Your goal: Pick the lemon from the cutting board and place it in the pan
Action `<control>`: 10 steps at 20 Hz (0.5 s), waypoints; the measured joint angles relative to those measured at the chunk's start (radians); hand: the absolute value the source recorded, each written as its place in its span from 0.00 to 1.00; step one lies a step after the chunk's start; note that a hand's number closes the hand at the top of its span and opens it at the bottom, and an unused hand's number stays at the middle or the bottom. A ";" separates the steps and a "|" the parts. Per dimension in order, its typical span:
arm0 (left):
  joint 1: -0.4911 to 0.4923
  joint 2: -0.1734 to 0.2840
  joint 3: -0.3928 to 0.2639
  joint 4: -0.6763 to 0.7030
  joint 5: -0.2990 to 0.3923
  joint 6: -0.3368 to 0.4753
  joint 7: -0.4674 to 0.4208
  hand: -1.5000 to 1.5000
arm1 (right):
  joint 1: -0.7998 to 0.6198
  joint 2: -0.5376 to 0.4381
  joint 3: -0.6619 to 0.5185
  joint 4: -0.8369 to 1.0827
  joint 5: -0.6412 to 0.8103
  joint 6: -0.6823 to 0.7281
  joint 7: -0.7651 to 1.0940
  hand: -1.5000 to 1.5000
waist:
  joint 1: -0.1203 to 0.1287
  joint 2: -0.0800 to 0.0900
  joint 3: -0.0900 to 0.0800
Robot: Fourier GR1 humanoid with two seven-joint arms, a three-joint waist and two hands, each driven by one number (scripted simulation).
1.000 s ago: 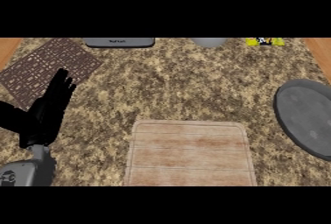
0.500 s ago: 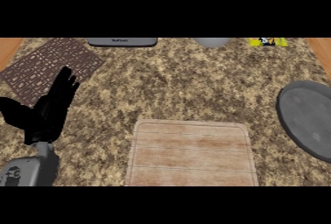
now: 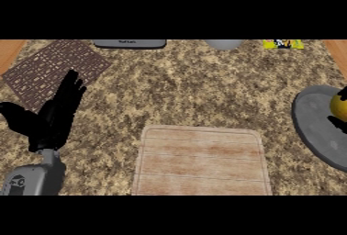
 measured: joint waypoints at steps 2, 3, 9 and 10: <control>-0.005 0.002 0.004 0.009 0.006 -0.008 -0.006 0.50 | -0.029 0.000 0.001 0.089 0.014 0.001 0.018 0.00 | 0.003 0.001 0.000; -0.012 -0.003 0.001 0.017 0.001 -0.003 -0.008 0.50 | -0.041 0.000 0.001 0.140 0.018 -0.005 0.006 0.00 | 0.003 0.002 0.000; -0.005 0.003 0.010 0.027 0.002 -0.014 -0.025 0.50 | -0.147 -0.042 -0.014 0.383 0.014 0.019 -0.093 0.00 | 0.002 0.002 0.001; -0.006 0.002 0.010 0.030 0.004 -0.017 -0.029 0.50 | -0.158 -0.043 -0.029 0.409 -0.002 0.020 -0.117 0.00 | 0.003 0.002 0.001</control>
